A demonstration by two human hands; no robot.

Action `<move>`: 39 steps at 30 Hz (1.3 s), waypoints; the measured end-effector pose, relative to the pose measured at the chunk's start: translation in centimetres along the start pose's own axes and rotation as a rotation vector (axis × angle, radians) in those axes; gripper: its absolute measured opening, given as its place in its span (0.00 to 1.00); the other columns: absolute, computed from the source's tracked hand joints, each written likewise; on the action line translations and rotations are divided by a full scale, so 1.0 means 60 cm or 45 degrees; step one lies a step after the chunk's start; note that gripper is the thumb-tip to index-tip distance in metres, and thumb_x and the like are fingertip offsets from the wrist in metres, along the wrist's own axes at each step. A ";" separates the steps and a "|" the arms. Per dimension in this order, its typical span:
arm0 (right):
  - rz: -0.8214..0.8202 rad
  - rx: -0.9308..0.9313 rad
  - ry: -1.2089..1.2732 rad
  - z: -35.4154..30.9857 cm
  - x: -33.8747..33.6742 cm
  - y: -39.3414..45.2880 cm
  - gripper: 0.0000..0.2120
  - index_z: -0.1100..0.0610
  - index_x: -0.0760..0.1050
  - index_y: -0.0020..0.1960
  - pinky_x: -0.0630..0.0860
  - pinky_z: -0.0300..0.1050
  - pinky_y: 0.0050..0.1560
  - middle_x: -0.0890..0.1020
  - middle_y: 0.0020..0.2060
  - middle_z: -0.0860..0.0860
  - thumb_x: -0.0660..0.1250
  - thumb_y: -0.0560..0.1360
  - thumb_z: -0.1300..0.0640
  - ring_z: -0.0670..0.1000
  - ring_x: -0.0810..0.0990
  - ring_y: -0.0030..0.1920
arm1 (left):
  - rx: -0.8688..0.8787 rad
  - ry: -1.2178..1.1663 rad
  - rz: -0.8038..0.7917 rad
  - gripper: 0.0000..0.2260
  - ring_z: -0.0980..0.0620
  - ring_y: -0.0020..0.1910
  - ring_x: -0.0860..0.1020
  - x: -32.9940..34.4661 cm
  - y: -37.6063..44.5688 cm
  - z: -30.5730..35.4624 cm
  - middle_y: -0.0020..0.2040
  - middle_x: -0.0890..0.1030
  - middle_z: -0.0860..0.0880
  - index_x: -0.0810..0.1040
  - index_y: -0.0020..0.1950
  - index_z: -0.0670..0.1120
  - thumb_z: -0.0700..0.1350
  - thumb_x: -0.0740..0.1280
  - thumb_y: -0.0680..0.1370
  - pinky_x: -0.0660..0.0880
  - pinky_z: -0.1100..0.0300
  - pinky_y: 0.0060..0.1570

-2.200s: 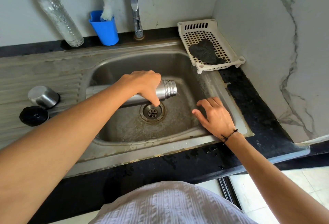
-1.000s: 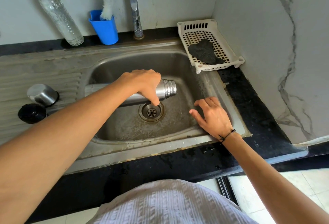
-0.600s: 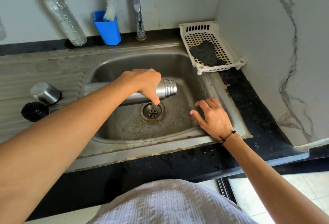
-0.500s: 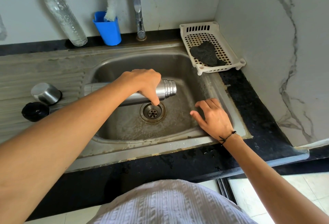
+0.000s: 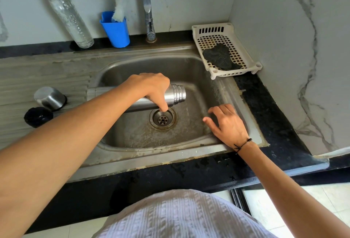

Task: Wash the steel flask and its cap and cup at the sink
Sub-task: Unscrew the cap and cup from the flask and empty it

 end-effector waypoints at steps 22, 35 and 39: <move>-0.049 0.027 0.005 0.002 0.003 0.000 0.26 0.60 0.77 0.51 0.77 0.49 0.43 0.80 0.44 0.56 0.52 0.76 0.39 0.57 0.76 0.52 | -0.031 0.020 -0.048 0.25 0.49 0.32 0.69 0.009 0.002 0.003 0.38 0.72 0.46 0.75 0.49 0.40 0.58 0.75 0.64 0.66 0.58 0.30; -0.034 0.020 0.006 0.001 0.001 0.000 0.26 0.60 0.77 0.51 0.76 0.49 0.43 0.80 0.44 0.56 0.53 0.76 0.40 0.57 0.76 0.52 | -0.033 0.044 -0.071 0.23 0.49 0.31 0.70 0.007 0.003 0.010 0.37 0.73 0.47 0.74 0.44 0.42 0.58 0.75 0.63 0.67 0.58 0.31; -0.024 0.015 0.005 -0.001 -0.001 0.000 0.25 0.61 0.77 0.50 0.76 0.48 0.41 0.80 0.44 0.56 0.53 0.76 0.40 0.58 0.76 0.51 | -0.028 0.065 -0.081 0.21 0.49 0.31 0.68 0.004 0.002 0.010 0.35 0.71 0.48 0.72 0.41 0.43 0.57 0.75 0.64 0.66 0.58 0.31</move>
Point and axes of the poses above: each hand's wrist, its own y-axis towards the middle knuckle, its own x-axis out of the palm, z = x × y, the point moved 6 cm from there along y, towards the middle knuckle
